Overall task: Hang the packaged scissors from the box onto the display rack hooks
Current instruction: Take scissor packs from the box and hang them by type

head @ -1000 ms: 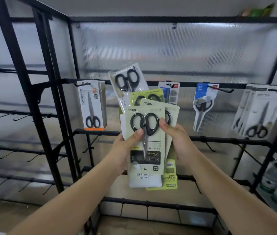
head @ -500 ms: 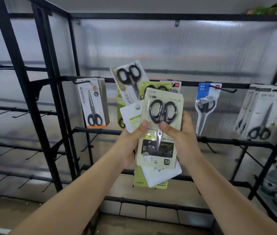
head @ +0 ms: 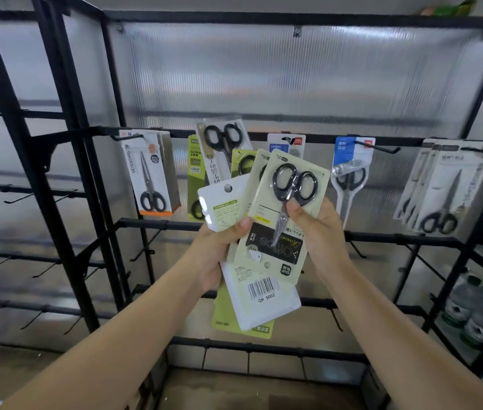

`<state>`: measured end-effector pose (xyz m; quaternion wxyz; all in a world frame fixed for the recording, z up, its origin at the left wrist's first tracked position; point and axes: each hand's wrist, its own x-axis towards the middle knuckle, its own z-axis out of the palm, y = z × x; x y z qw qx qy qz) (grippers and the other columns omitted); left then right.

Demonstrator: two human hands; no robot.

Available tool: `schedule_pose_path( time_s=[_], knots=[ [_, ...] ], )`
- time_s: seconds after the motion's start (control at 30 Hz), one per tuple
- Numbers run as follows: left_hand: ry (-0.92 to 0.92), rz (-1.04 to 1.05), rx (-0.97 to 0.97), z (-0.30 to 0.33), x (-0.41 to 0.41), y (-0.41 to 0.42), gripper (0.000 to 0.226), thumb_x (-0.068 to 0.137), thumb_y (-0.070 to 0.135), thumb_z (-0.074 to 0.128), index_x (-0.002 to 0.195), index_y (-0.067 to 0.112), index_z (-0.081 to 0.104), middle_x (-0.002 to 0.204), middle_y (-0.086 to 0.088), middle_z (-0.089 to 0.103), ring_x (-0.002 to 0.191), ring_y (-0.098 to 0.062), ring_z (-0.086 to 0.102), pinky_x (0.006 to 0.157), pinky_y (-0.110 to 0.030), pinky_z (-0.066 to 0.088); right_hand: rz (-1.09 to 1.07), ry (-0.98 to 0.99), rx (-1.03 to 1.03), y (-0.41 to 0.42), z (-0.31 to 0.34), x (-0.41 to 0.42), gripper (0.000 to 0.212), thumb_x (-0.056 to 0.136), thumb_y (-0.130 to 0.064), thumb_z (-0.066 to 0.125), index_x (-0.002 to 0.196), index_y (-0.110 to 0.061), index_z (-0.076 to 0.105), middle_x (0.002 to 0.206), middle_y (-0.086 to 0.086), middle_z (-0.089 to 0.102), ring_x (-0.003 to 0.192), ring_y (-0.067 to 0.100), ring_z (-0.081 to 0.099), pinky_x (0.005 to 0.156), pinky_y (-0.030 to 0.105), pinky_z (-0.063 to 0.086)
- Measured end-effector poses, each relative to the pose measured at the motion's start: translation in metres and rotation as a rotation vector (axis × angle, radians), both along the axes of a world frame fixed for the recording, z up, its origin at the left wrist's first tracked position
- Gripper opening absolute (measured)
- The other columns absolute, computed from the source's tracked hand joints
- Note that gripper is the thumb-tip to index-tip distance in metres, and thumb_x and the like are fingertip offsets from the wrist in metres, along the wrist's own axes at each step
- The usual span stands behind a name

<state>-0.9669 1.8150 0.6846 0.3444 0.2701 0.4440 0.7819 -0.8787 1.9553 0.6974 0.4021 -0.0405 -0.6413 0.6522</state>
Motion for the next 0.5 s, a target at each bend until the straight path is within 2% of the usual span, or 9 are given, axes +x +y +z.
schedule_pose_path(
  time_s=[0.13, 0.27, 0.4, 0.5],
  knots=[
    [-0.030, 0.049, -0.020, -0.006, -0.002, -0.004, 0.049, 0.076, 0.019, 0.061, 0.123, 0.006, 0.058, 0.112, -0.015, 0.067, 0.086, -0.027, 0.070, 0.064, -0.038, 0.058, 0.003, -0.144, -0.036, 0.008, 0.007, 0.004, 0.018, 0.077, -0.015, 0.072, 0.095, -0.012, 0.067, 0.084, -0.004, 0.074, 0.074, 0.009, 0.070, 0.055, 0.017, 0.051],
    [-0.038, 0.072, -0.036, -0.007, -0.004, -0.006, 0.047, 0.073, 0.021, 0.063, 0.119, 0.011, 0.059, 0.101, -0.010, 0.071, 0.078, -0.023, 0.071, 0.058, -0.035, 0.057, 0.059, -0.131, -0.164, 0.011, 0.009, 0.009, 0.009, 0.079, -0.006, 0.067, 0.085, -0.014, 0.067, 0.075, -0.004, 0.074, 0.064, 0.008, 0.069, 0.048, 0.015, 0.048],
    [0.048, 0.060, -0.065, -0.009, -0.003, -0.007, 0.032, 0.075, 0.019, 0.062, 0.107, 0.015, 0.064, 0.095, -0.006, 0.074, 0.078, -0.021, 0.071, 0.057, -0.033, 0.056, 0.030, -0.141, -0.189, 0.006, 0.009, 0.007, 0.010, 0.077, -0.008, 0.069, 0.086, -0.013, 0.067, 0.074, -0.003, 0.073, 0.066, 0.011, 0.069, 0.055, 0.021, 0.052],
    [0.098, 0.067, -0.090, -0.011, -0.003, -0.007, 0.042, 0.069, 0.020, 0.065, 0.111, 0.015, 0.063, 0.103, -0.006, 0.073, 0.086, -0.022, 0.071, 0.064, -0.035, 0.058, 0.021, -0.171, -0.159, 0.005, 0.008, 0.006, 0.010, 0.077, -0.010, 0.069, 0.087, -0.013, 0.067, 0.075, -0.003, 0.073, 0.068, 0.011, 0.069, 0.061, 0.025, 0.052]
  ],
)
